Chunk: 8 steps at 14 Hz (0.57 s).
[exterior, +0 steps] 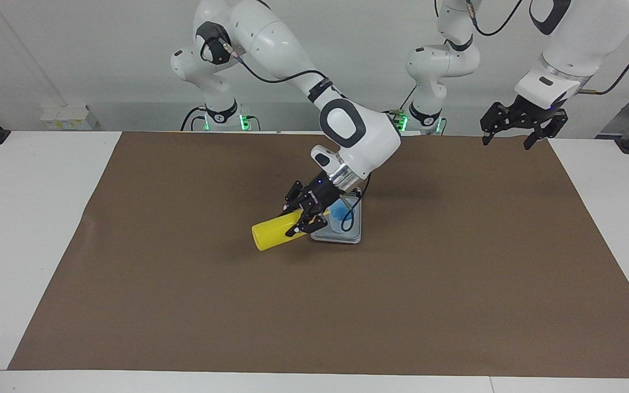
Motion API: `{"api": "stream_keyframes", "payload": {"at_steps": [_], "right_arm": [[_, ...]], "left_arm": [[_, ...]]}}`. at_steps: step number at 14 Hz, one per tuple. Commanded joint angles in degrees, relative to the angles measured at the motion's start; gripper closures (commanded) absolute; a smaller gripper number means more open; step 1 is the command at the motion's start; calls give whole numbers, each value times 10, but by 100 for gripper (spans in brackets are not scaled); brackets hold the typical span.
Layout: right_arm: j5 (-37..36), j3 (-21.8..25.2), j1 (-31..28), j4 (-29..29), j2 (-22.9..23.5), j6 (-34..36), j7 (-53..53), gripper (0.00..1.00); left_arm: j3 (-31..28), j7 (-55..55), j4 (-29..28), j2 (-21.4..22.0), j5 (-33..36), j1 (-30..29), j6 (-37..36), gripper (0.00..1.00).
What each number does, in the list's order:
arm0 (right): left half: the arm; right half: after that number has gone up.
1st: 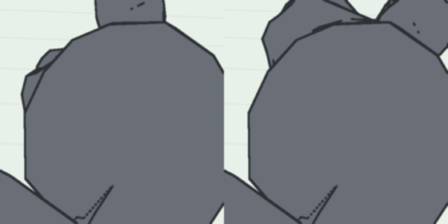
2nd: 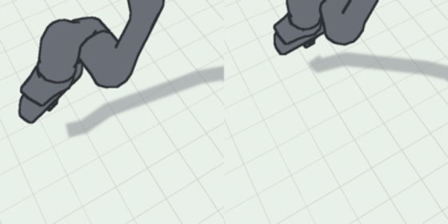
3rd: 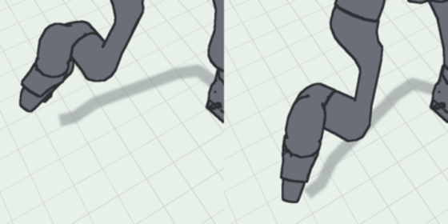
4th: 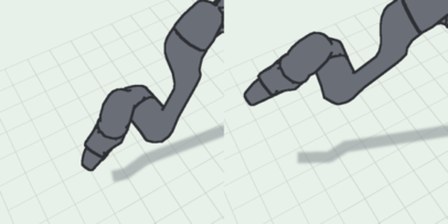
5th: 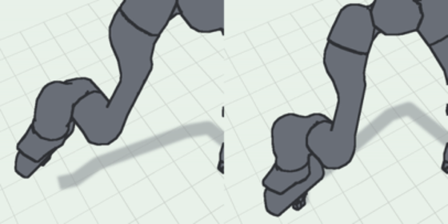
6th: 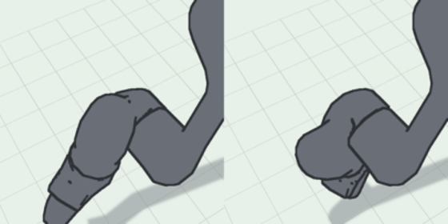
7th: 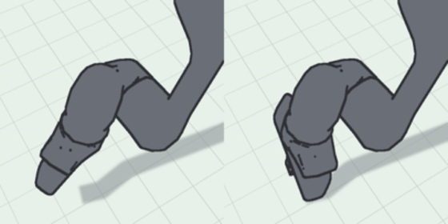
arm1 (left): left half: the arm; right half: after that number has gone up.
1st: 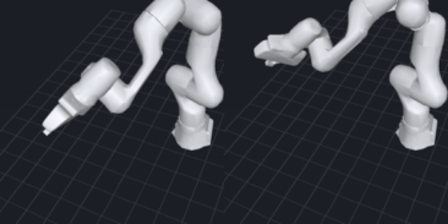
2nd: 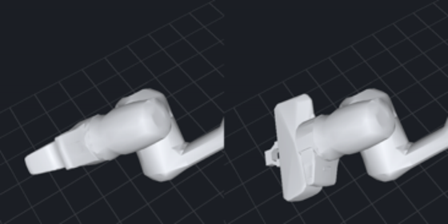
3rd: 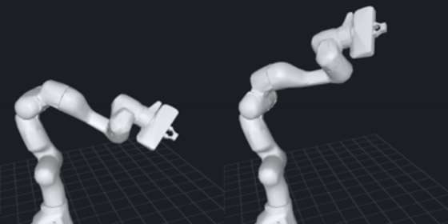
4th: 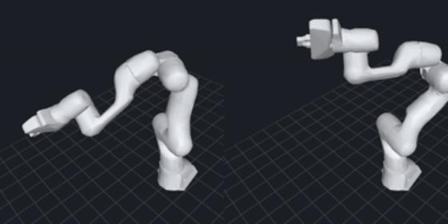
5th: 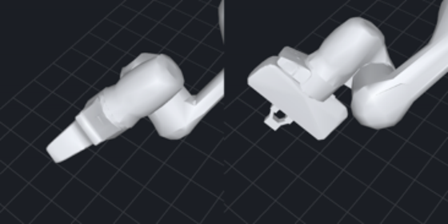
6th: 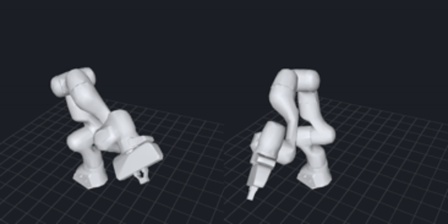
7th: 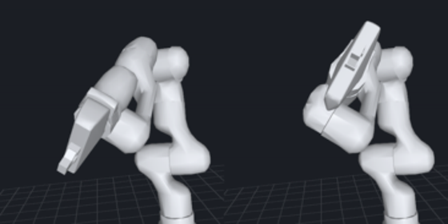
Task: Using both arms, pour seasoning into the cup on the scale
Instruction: 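Lift the yellow bottle with the right gripper above the blue cup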
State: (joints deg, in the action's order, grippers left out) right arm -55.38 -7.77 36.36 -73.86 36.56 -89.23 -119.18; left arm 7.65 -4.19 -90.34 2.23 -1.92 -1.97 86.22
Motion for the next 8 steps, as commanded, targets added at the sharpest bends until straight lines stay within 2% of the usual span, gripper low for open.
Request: {"api": "stream_keyframes", "payload": {"at_steps": [1,8], "right_arm": [[-25,-5,2,-27,-22,5,15,100],[-59,-14,11,-68,-40,-10,21,100]], "left_arm": [[3,-7,1,2,5,-7,-6,0],[3,-7,1,2,5,-7,-7,0]]}}
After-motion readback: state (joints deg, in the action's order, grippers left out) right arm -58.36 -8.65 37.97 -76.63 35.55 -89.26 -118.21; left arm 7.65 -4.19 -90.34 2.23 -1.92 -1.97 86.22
